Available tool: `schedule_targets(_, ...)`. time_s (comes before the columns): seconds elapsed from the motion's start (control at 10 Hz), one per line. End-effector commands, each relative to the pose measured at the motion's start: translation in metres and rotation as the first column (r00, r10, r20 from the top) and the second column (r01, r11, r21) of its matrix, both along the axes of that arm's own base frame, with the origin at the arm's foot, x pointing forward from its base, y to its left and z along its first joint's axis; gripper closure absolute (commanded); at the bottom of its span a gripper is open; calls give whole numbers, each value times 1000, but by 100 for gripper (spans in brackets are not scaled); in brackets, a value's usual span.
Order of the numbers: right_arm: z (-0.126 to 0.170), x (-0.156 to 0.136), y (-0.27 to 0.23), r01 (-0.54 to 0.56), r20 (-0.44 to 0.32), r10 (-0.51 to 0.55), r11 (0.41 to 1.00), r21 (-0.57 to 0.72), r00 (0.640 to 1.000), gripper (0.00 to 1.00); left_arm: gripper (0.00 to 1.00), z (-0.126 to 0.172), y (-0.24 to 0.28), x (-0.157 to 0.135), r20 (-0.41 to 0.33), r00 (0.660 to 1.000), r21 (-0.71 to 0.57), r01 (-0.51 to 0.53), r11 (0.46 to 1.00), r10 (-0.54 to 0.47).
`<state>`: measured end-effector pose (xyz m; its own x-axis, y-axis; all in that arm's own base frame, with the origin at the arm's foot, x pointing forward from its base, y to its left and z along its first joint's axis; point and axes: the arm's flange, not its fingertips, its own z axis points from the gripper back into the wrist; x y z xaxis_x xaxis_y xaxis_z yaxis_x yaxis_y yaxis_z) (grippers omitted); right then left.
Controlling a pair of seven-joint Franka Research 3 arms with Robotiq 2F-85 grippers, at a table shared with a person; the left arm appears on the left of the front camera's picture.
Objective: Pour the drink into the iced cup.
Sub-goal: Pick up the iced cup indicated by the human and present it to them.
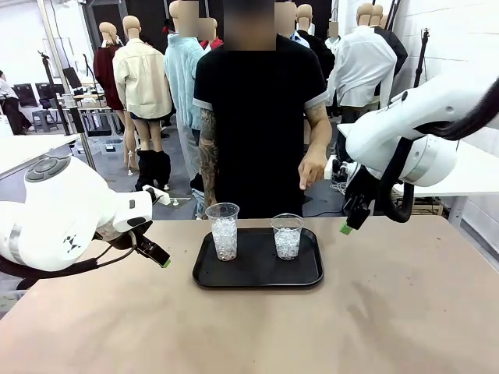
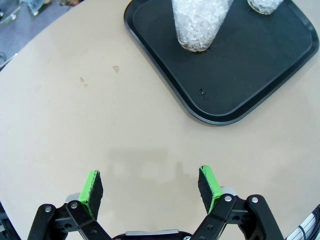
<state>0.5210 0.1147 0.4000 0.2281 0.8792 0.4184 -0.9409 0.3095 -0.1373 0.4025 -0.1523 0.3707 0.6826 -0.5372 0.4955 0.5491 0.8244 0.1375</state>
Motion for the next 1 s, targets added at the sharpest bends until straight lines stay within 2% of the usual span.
schedule_targets(0.0, -21, 33, -10, -118, -51, 124, 986, 117, 991, 0, 0, 1, 1, 0, 1, 1000, -2, -3, 1000, 3)
schedule_targets(0.2, -45, 49, -10, -157, -58, 174, 964, 216, 983, 0, 0, 1, 1, 0, 1, 1000, -2, -3, 1000, 3)
schedule_targets(0.5, -84, 77, 3, -166, -121, 224, 915, 367, 967, 0, 0, 1, 1, 0, 1, 1000, -2, -3, 1000, 3)
schedule_targets(0.9, -109, 100, 23, -190, -139, 279, 872, 451, 950, 0, 0, 1, 1, 0, 1, 1000, -2, -3, 1000, 3)
